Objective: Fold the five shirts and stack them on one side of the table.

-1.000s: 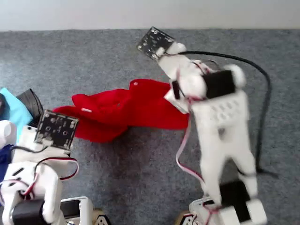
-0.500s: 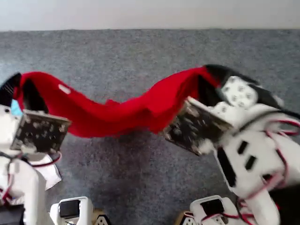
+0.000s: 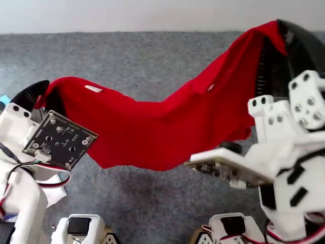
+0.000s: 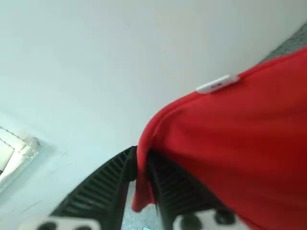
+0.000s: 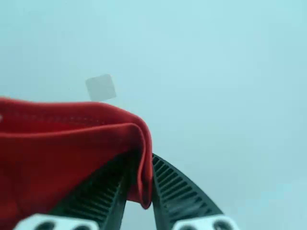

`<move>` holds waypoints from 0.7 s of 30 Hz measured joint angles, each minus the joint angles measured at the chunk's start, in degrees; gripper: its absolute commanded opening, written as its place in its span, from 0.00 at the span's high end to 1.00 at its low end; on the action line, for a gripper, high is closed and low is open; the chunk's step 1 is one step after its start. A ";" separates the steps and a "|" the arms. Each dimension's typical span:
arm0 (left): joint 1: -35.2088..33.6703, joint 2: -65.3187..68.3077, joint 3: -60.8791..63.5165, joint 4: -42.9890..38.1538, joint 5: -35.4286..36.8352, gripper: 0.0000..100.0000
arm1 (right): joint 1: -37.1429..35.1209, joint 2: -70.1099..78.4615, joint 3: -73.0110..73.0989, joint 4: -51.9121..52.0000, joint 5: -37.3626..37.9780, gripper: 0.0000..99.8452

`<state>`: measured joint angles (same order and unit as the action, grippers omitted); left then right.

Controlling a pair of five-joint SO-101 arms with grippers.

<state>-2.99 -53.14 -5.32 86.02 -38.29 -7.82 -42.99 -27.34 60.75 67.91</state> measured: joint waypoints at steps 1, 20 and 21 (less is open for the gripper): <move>0.00 0.09 -0.79 0.00 0.00 0.99 | 0.97 -0.53 -0.26 -0.26 0.00 0.99; -1.23 0.26 -19.87 0.44 0.00 0.99 | 13.71 -4.22 -8.44 -5.89 0.09 0.99; -2.02 0.26 -20.22 0.44 0.00 0.99 | 13.71 -4.22 -8.44 -5.98 0.09 0.99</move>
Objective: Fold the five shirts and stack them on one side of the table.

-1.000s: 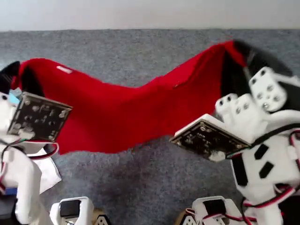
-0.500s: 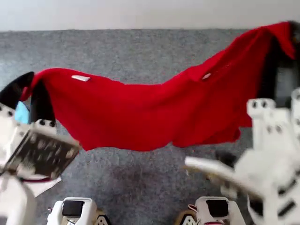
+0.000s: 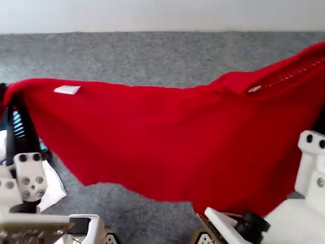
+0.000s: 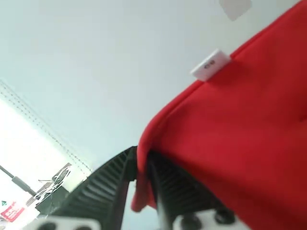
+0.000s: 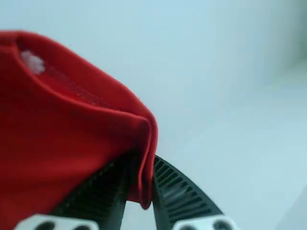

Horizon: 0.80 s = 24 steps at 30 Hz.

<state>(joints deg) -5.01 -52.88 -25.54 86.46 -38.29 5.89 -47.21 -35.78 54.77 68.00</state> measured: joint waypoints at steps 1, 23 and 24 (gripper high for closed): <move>-0.79 0.00 -0.18 0.00 0.00 0.99 | 0.00 0.00 0.00 0.00 0.00 0.99; -2.29 0.00 -4.92 7.47 0.00 0.99 | 0.62 -6.68 0.44 12.75 -0.70 0.99; -2.29 0.00 -5.54 8.09 0.00 0.99 | 1.76 -6.77 0.18 13.45 -0.70 0.99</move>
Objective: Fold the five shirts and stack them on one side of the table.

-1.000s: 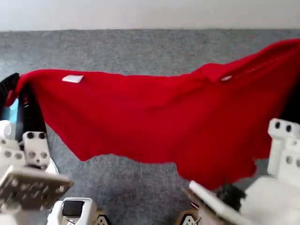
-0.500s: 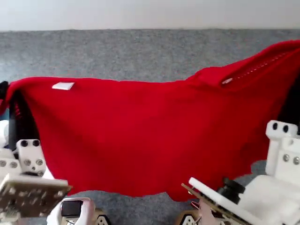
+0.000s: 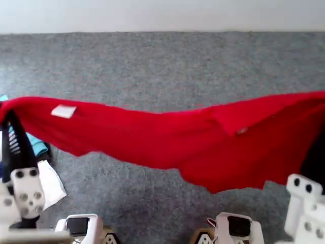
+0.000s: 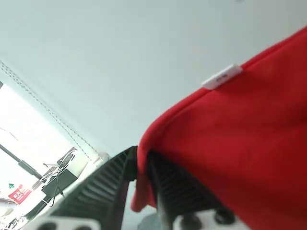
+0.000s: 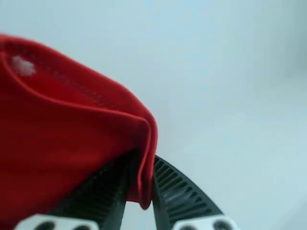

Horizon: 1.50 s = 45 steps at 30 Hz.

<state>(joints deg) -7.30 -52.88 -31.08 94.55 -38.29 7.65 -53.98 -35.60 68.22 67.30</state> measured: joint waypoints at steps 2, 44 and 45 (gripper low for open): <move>0.00 -0.09 -0.62 0.62 0.00 0.99 | 2.73 0.09 0.35 0.62 0.00 0.99; -0.09 50.37 37.89 -65.85 0.18 0.99 | -15.21 61.19 26.02 -66.37 3.25 0.99; -0.18 51.25 36.66 -65.85 0.18 0.99 | -15.82 61.89 26.02 -68.48 4.13 0.99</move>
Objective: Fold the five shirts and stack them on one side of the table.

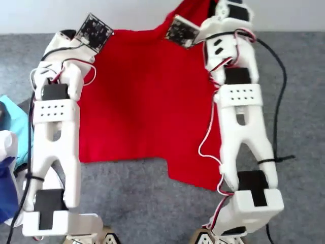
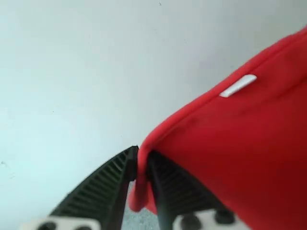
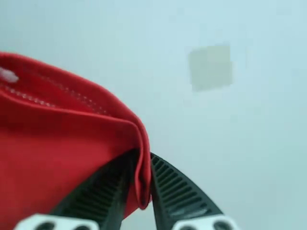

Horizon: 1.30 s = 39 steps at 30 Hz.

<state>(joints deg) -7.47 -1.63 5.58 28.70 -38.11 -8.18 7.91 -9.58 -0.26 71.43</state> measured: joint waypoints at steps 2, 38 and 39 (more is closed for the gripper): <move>0.00 1.49 -1.67 0.00 0.00 0.99 | -1.05 1.14 0.00 -2.64 1.32 0.99; -5.80 13.98 -2.11 47.47 -6.42 0.99 | 1.32 -16.35 2.37 96.88 -22.42 0.99; -6.24 13.98 -2.11 48.18 -6.33 0.99 | 1.32 -16.53 3.87 98.02 -22.68 0.99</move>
<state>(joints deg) -13.71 12.35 3.47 76.88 -44.44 -6.86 -8.62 -5.71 97.76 48.75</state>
